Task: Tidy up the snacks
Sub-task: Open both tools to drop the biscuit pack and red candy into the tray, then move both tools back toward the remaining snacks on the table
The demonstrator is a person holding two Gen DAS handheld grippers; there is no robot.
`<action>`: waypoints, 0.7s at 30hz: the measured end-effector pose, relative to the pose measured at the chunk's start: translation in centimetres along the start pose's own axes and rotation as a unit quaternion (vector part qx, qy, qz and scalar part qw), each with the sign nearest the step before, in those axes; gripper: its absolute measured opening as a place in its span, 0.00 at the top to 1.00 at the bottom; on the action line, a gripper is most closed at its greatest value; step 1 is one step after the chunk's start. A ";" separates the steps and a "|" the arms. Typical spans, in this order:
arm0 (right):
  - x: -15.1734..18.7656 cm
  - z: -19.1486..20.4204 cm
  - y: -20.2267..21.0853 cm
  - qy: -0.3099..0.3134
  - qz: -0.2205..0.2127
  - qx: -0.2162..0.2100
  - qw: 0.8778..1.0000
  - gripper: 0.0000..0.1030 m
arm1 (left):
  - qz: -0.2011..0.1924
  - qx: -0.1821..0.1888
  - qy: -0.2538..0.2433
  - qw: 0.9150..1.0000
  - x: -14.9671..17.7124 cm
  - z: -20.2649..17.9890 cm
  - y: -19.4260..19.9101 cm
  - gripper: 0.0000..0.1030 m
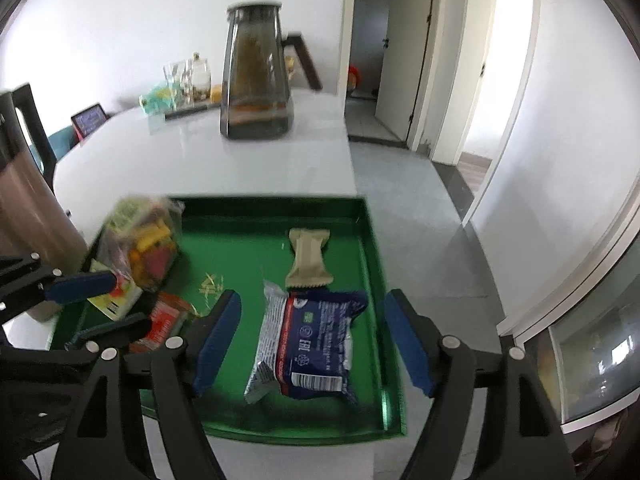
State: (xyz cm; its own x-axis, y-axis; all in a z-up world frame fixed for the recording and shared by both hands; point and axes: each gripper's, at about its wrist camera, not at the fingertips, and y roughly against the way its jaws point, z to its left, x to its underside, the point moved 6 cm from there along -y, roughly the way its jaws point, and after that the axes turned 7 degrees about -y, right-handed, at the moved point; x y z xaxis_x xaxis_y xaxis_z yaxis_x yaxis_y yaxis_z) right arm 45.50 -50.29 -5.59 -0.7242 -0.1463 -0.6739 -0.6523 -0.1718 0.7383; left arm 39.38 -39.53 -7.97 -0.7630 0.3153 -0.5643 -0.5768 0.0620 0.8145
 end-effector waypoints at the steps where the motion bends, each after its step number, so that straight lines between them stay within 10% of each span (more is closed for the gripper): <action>1: -0.4 -0.1 0.9 -0.002 -0.009 0.003 1.000 0.00 | -0.004 -0.002 -0.002 1.000 -0.1 0.0 0.5 0.61; 21: -4.1 -0.3 27.3 -0.085 -0.241 0.011 0.967 0.00 | -0.163 -0.022 0.004 0.986 0.9 2.8 19.5 0.55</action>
State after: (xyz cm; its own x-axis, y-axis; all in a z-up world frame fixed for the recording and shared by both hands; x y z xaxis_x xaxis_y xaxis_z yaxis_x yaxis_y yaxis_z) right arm 30.77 -54.65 17.32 -0.3597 0.1071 -0.9269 -0.9265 -0.1586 0.3412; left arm 28.20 -35.39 7.78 -0.5370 0.2778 -0.7965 -0.8041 0.1170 0.5829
